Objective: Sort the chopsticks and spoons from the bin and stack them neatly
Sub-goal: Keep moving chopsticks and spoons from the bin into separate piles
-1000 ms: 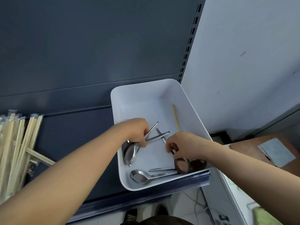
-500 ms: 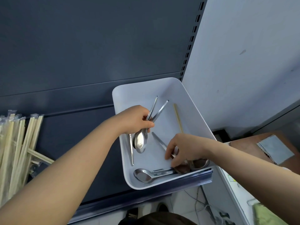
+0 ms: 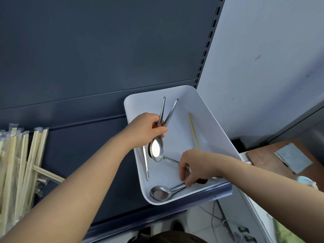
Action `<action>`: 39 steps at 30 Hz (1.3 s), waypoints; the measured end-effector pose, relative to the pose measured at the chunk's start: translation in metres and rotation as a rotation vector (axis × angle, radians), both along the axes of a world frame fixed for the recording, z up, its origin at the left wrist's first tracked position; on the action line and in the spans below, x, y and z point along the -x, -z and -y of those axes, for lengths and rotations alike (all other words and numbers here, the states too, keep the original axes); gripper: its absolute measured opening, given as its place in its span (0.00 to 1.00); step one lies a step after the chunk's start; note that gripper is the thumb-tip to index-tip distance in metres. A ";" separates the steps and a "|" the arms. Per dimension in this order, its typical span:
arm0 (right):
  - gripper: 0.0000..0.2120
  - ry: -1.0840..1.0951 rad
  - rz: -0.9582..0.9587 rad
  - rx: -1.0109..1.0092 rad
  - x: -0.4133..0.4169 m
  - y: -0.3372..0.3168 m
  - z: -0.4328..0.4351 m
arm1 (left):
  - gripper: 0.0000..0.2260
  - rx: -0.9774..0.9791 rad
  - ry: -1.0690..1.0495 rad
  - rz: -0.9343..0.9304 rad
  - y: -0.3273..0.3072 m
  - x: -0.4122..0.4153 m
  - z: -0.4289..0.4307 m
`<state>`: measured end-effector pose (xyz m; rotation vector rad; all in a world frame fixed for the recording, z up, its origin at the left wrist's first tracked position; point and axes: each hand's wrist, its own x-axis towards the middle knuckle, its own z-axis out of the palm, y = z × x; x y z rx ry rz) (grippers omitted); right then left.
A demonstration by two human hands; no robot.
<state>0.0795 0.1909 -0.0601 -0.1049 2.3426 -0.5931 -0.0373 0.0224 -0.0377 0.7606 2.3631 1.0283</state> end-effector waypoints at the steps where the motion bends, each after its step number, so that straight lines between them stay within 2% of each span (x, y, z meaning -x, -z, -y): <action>1: 0.03 0.032 0.025 0.030 0.001 0.000 0.000 | 0.09 -0.009 0.002 0.003 -0.001 0.000 0.001; 5: 0.01 0.171 0.037 0.101 0.002 -0.001 -0.002 | 0.07 -0.048 0.006 0.023 -0.002 0.002 0.002; 8: 0.01 0.306 -0.132 0.162 0.009 -0.006 -0.005 | 0.06 -0.085 0.003 0.016 -0.005 0.002 0.003; 12: 0.06 0.609 -0.353 0.322 0.020 -0.013 -0.007 | 0.09 -0.149 -0.090 -0.031 -0.017 0.001 0.007; 17: 0.07 0.702 -0.523 0.450 0.032 -0.037 -0.003 | 0.10 -0.205 -0.280 -0.024 -0.030 -0.007 0.021; 20: 0.07 0.630 -0.601 0.425 0.042 -0.053 0.003 | 0.08 -0.220 -0.388 -0.013 -0.034 -0.020 0.034; 27: 0.09 0.474 -0.744 0.525 0.060 -0.104 0.052 | 0.07 -0.297 -0.662 -0.064 -0.047 -0.061 0.096; 31: 0.09 0.356 -0.681 0.646 0.064 -0.115 0.117 | 0.07 -0.314 -0.827 -0.104 -0.053 -0.090 0.155; 39: 0.09 0.110 -0.583 0.661 0.059 -0.095 0.300 | 0.11 -0.215 -1.083 -0.202 -0.045 -0.138 0.317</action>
